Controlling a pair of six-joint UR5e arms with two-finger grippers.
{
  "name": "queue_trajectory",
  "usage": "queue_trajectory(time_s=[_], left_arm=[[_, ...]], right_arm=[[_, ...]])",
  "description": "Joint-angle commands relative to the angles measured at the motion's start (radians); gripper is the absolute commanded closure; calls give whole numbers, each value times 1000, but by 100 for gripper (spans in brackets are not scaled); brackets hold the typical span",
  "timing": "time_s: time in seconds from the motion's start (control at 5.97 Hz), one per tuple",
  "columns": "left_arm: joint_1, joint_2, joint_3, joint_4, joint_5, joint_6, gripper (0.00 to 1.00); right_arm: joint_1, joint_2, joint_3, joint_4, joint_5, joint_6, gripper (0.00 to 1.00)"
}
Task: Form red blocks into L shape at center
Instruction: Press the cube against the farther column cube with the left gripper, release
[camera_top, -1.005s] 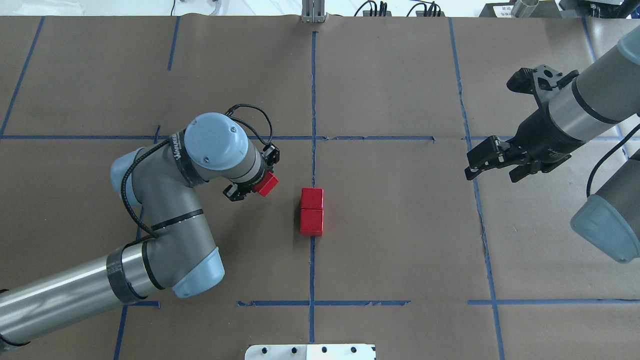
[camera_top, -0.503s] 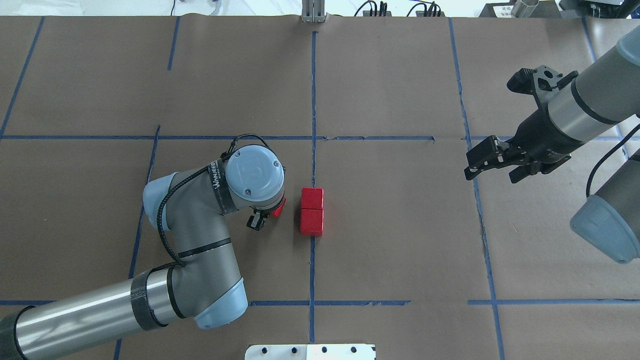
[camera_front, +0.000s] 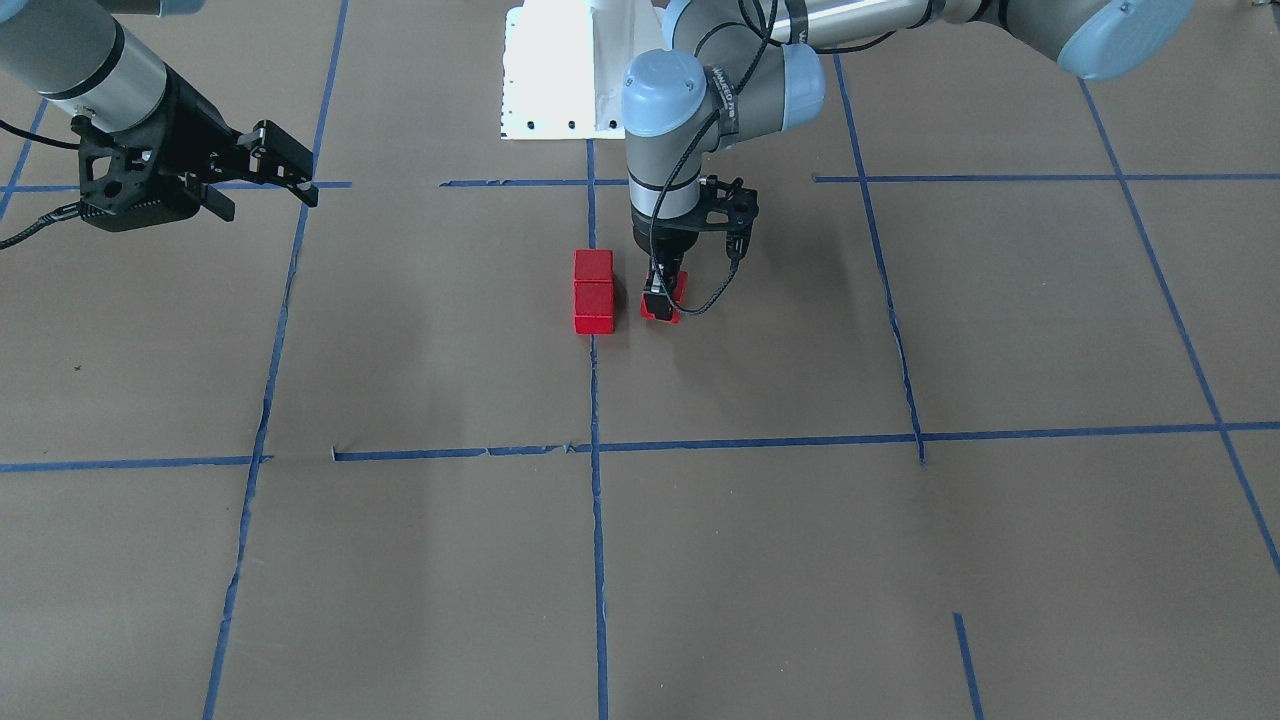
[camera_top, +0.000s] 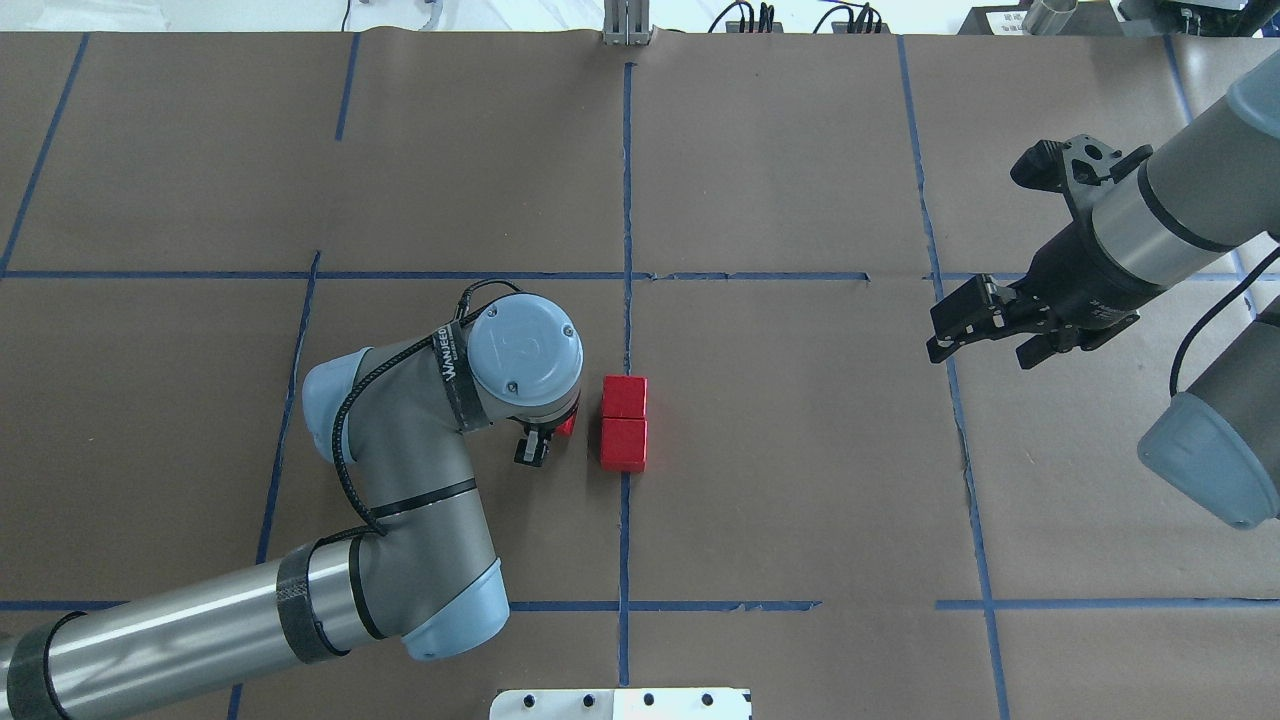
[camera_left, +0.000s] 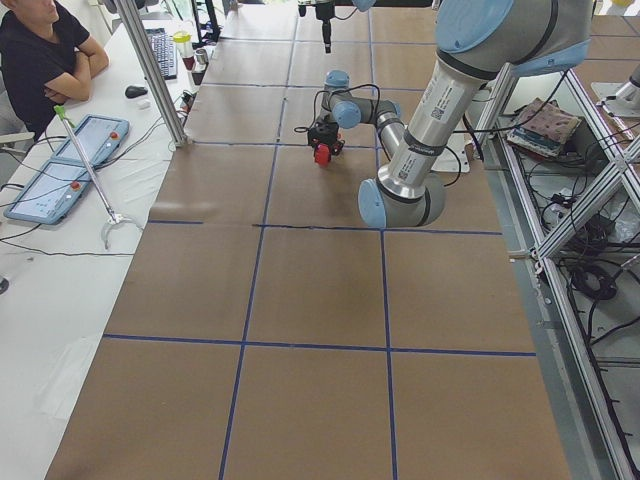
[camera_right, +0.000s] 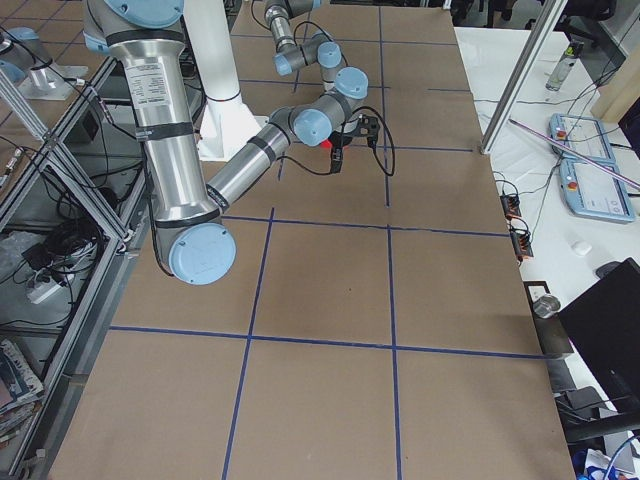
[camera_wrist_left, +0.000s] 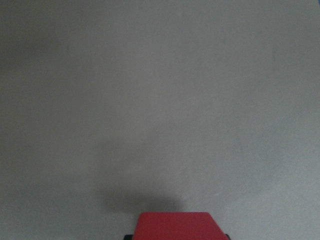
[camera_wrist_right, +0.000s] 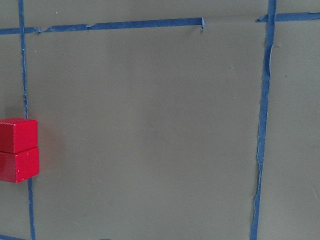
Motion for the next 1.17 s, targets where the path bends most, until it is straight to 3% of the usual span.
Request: queue_trajectory(time_s=[0.0,1.01], left_arm=[[-1,-17,27,-8,0,-83,100],[-12,-44,79,1,-38,-155,100]], right_arm=[[-4,0,-1,0,0,0,0],[-12,-2,-7,0,0,0,0]])
